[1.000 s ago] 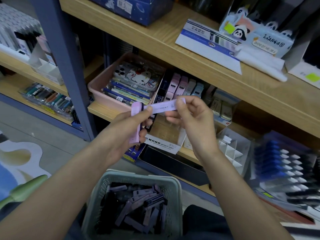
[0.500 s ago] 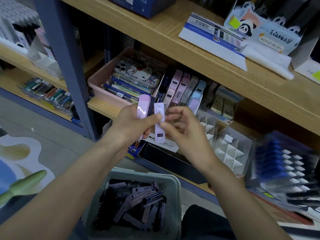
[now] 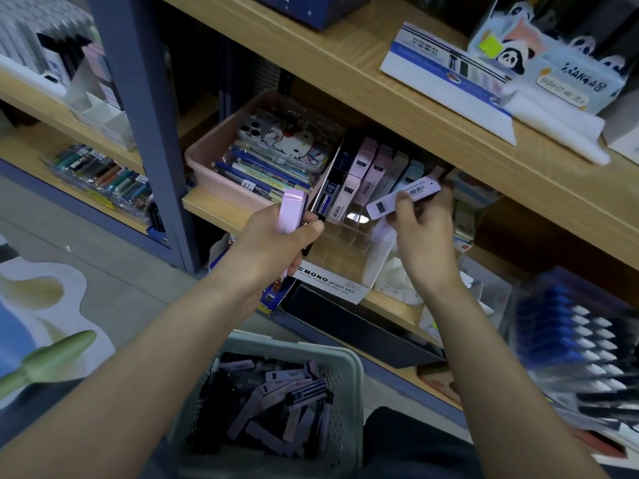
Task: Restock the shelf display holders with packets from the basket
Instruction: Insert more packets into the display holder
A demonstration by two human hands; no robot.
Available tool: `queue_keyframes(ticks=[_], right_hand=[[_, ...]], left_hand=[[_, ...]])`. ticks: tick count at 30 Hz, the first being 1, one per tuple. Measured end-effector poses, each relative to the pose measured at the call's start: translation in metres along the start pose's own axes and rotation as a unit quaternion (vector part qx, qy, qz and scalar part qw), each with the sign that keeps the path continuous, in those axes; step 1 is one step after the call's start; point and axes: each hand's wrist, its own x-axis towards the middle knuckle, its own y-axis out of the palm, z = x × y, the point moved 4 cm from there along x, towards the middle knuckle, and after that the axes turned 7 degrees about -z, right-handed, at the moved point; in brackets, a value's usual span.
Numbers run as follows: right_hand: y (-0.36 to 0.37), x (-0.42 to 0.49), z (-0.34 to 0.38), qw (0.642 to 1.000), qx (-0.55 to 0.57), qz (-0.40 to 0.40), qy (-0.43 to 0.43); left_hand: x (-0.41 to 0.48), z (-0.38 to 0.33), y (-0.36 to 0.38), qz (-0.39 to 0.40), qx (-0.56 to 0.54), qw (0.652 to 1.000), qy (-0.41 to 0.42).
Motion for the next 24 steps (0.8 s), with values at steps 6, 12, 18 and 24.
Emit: queue_keyframes(ticks=[6, 12, 18, 24], right_hand=[[0.003, 0.016, -0.011, 0.998, -0.069, 0.005, 0.009], [0.004, 0.014, -0.012, 0.986, -0.157, 0.006, -0.053], [0.005, 0.022, -0.013, 0.977, -0.205, -0.022, -0.053], [0.001, 0.022, -0.003, 0.981, -0.123, -0.114, -0.099]], left_hand=[[0.002, 0.000, -0.004, -0.001, 0.005, 1.000, -0.012], [0.002, 0.000, 0.001, 0.011, -0.022, 0.999, -0.026], [0.002, -0.002, -0.001, 0.014, -0.030, 0.999, -0.029], [0.002, -0.002, -0.002, 0.017, -0.033, 0.999, -0.029]])
